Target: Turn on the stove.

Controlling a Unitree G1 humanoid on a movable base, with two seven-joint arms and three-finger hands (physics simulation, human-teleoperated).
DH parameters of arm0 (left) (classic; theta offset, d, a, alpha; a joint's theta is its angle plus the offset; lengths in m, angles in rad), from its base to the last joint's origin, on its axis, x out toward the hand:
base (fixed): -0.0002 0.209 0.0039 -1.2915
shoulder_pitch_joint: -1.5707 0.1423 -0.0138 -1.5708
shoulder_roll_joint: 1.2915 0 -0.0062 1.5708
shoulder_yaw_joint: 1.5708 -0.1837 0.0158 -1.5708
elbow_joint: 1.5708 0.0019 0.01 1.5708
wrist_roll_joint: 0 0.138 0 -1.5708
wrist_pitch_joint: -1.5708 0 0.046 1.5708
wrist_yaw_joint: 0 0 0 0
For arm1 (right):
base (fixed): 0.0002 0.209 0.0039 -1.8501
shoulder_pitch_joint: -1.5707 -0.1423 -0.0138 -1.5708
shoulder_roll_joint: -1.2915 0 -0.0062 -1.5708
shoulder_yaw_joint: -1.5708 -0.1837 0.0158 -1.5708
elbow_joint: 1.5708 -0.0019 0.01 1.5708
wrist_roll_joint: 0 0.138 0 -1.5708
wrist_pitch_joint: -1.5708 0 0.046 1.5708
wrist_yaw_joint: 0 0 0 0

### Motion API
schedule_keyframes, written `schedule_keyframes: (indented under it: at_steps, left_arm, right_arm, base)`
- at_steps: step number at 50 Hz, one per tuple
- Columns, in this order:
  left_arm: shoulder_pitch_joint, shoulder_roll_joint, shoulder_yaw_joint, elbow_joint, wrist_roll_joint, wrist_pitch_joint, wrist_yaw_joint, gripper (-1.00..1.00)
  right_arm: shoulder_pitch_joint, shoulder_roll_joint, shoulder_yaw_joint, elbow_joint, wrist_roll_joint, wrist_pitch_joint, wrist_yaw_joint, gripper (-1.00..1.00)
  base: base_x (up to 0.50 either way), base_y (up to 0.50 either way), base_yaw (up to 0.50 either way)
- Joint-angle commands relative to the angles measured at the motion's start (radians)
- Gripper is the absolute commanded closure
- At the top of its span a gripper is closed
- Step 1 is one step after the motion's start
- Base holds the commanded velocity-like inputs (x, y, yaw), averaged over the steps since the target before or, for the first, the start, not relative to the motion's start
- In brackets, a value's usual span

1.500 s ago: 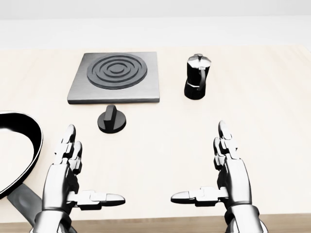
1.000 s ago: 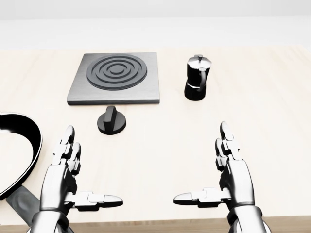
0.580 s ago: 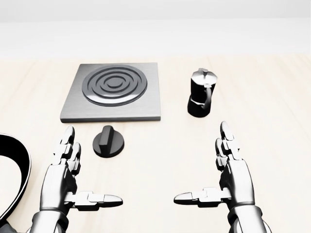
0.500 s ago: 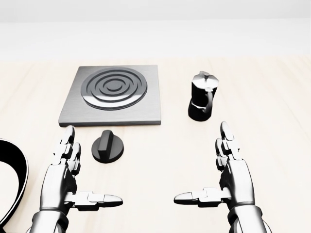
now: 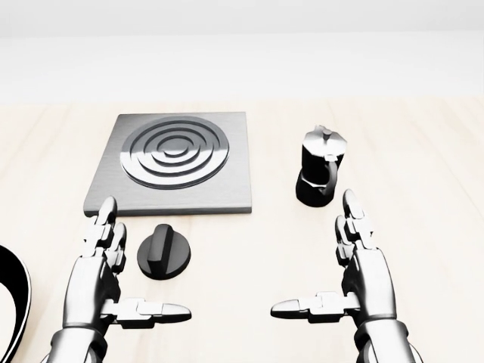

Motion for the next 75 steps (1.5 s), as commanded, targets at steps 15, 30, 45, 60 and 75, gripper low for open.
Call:
schedule_keyframes:
  at_steps: [15,30,45,60,75]
  left_arm:
    - [-0.004,0.001,0.002,0.002,0.001,0.014,0.0,-1.0]
    - [-0.054,0.009,0.019,0.015,0.006,0.067,0.033,-1.0]
    - [-0.107,0.019,0.026,0.089,0.013,0.079,0.059,-1.0]
    - [-0.11,0.023,0.018,0.133,0.037,0.079,0.053,-1.0]
    - [-0.111,0.022,0.01,0.158,0.064,0.079,0.049,-1.0]
  right_arm:
    - [0.001,0.0,0.002,-0.003,-0.002,0.006,0.004,-1.0]
    - [0.0,0.0,0.001,-0.005,0.001,0.016,0.002,-1.0]
    - [-0.009,-0.001,-0.003,0.015,0.005,0.011,-0.002,-1.0]
    - [-0.005,0.0,0.0,0.015,0.003,0.007,0.0,-1.0]
    - [-0.003,0.0,0.001,0.015,0.001,0.003,0.003,-1.0]
  base:
    - [0.0,0.0,0.0]
    - [0.0,0.0,0.0]
    - [0.0,0.0,0.0]
    - [0.0,0.0,0.0]
    - [0.0,0.0,0.0]
